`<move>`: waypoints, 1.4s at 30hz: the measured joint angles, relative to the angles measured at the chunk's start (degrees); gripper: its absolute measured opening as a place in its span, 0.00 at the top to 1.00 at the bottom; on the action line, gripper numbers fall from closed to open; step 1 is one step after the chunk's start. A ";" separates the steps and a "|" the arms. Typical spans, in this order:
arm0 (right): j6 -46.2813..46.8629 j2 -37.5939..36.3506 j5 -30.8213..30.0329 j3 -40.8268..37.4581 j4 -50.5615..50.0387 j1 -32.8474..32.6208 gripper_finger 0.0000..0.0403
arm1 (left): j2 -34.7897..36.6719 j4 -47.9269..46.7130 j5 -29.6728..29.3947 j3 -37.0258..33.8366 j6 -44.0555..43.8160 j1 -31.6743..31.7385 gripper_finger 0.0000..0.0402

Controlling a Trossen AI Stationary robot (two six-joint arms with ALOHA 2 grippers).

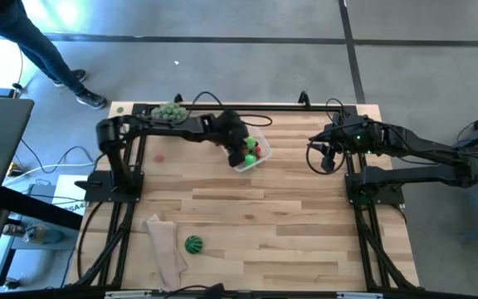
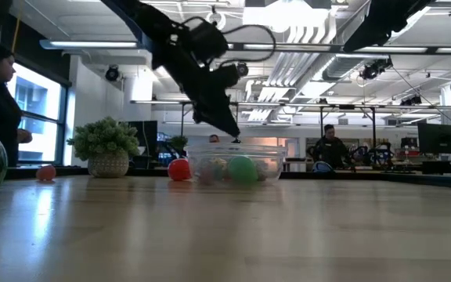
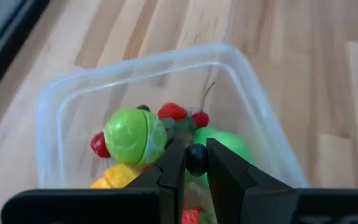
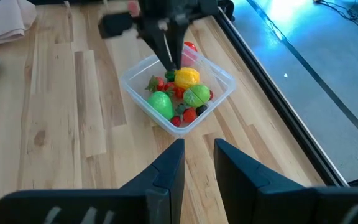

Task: Pick and placing Produce into tupperware
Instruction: Put the blueberry into the transparent container, then put the green watermelon into the transparent container

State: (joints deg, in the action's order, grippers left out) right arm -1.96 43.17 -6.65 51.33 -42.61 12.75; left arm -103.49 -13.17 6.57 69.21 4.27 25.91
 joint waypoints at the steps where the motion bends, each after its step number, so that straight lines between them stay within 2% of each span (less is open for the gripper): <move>1: 0.00 0.00 -0.05 0.00 0.00 0.00 0.81 | -1.10 0.17 -0.06 0.58 0.08 0.02 0.88; 7: -0.02 -0.02 -0.05 0.00 0.00 0.00 0.81 | -5.65 -2.89 -0.24 3.14 0.04 -0.02 0.88; 10: 0.00 -0.02 -0.08 0.00 0.00 0.00 0.81 | -6.47 -5.15 -2.26 3.43 0.22 -0.04 0.88; 15: 0.00 0.00 -0.08 0.00 0.00 0.00 0.81 | -6.50 -8.75 -4.91 3.39 0.44 -0.04 0.88; 30: 0.00 -0.02 -0.08 0.00 0.00 0.00 0.81 | -6.49 -9.46 -5.12 3.39 0.42 -0.04 0.88; 42: 0.00 0.00 -0.08 0.00 0.00 0.00 0.81 | -6.46 -9.44 -5.08 3.39 -0.25 -0.04 0.70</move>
State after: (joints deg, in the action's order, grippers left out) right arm -1.96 43.18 -6.72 51.33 -42.61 12.75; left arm -109.95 -22.61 1.50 72.60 4.03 25.87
